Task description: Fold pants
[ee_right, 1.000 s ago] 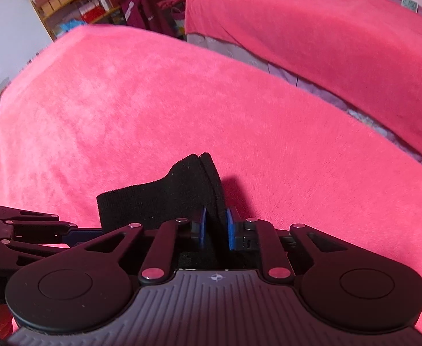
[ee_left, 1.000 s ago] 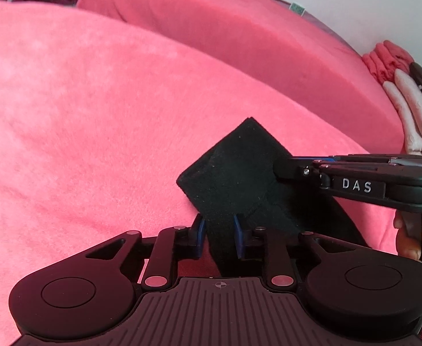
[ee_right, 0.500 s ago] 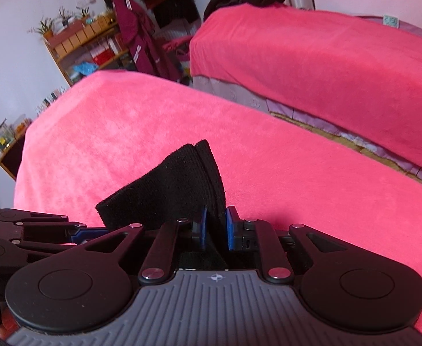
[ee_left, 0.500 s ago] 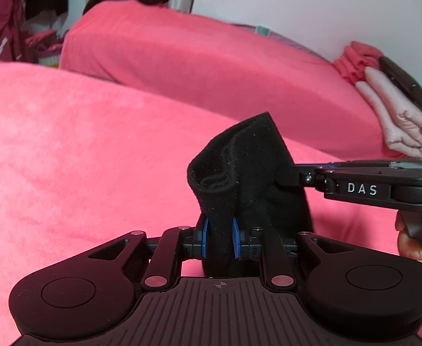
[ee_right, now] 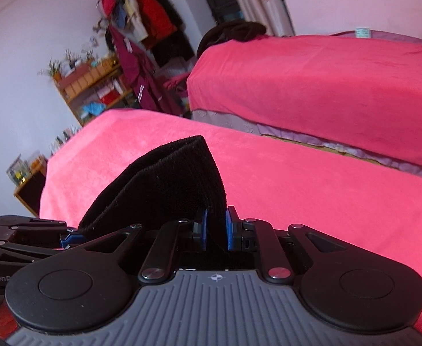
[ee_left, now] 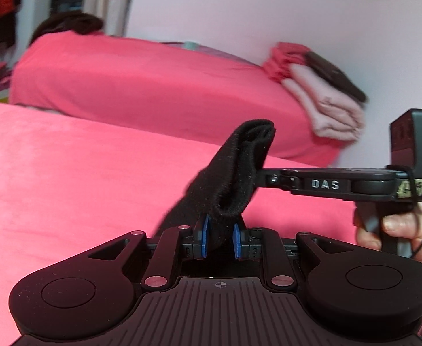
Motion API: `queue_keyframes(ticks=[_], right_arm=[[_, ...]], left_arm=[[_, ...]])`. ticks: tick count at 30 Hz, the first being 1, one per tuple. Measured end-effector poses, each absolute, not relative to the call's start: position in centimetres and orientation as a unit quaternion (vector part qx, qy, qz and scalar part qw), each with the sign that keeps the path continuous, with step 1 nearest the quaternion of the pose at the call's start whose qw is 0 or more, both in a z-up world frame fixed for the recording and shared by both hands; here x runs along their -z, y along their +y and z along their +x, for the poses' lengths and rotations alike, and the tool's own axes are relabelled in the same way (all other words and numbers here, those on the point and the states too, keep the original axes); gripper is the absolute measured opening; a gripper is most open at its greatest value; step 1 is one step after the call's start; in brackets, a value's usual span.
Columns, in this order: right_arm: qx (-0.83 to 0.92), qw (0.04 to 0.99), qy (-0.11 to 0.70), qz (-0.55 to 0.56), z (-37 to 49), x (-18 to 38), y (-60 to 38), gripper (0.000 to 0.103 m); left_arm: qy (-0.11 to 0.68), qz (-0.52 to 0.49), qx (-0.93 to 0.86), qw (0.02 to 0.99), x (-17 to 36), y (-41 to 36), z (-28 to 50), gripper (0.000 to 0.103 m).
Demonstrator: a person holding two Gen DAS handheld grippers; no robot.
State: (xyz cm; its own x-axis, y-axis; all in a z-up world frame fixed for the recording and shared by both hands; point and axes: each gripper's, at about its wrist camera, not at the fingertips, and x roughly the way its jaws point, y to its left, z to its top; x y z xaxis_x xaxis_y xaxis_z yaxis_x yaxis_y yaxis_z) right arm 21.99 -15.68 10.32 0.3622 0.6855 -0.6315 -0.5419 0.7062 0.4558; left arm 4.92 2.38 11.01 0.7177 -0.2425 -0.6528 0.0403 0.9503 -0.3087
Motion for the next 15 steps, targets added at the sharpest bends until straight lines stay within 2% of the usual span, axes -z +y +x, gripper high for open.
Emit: queue_keyframes(ticks=[11, 15], right_arm=[[-0.323, 0.831, 0.420, 0.173, 16.8, -7.7, -27.9, 0.014], [-0.304, 0.829, 0.428, 0.192, 15.4, -5.4, -30.9, 0.014]], left_arm=[[0.416, -0.081, 0.202, 0.883, -7.8, -10.2, 2.9, 0.080], [0.438, -0.059, 0.227, 0.868, -6.0, -12.8, 3.2, 0.084]])
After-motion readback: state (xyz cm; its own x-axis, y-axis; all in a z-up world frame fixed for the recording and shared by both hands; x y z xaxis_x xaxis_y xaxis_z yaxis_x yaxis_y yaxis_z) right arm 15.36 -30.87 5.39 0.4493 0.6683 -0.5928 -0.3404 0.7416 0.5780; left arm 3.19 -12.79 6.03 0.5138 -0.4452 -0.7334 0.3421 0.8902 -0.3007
